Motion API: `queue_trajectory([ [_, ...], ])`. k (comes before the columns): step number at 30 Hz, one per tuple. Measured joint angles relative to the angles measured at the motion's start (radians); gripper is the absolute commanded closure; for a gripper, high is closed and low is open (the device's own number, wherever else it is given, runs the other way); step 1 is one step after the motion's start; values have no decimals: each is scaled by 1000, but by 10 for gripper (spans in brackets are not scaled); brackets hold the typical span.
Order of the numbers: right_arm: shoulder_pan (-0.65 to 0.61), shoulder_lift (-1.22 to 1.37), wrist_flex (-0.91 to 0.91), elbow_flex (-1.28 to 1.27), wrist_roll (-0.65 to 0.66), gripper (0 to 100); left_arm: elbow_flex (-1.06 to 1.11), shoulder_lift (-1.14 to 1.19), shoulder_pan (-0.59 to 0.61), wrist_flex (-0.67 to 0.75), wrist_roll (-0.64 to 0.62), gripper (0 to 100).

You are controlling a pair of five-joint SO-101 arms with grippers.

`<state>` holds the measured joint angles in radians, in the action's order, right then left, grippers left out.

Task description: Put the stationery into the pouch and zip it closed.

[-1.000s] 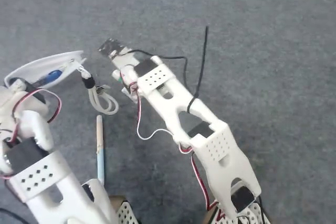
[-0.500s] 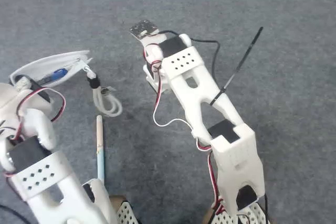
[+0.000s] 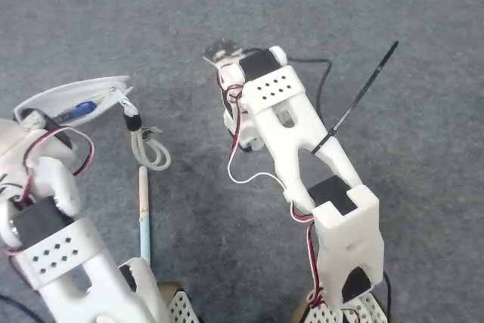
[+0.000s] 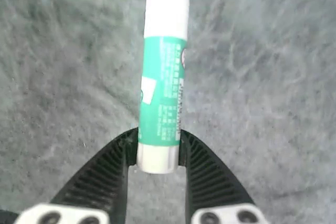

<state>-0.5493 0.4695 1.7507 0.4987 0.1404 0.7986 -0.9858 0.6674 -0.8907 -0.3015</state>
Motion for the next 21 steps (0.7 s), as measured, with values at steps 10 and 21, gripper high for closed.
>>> queue_trajectory([
  [10, 0, 0, -5, -100, 0, 887, 0, 0, 0, 0, 0, 988],
  [21, -18, 3, -143, -123, 0, 893, 0, 0, 0, 0, 0, 988],
])
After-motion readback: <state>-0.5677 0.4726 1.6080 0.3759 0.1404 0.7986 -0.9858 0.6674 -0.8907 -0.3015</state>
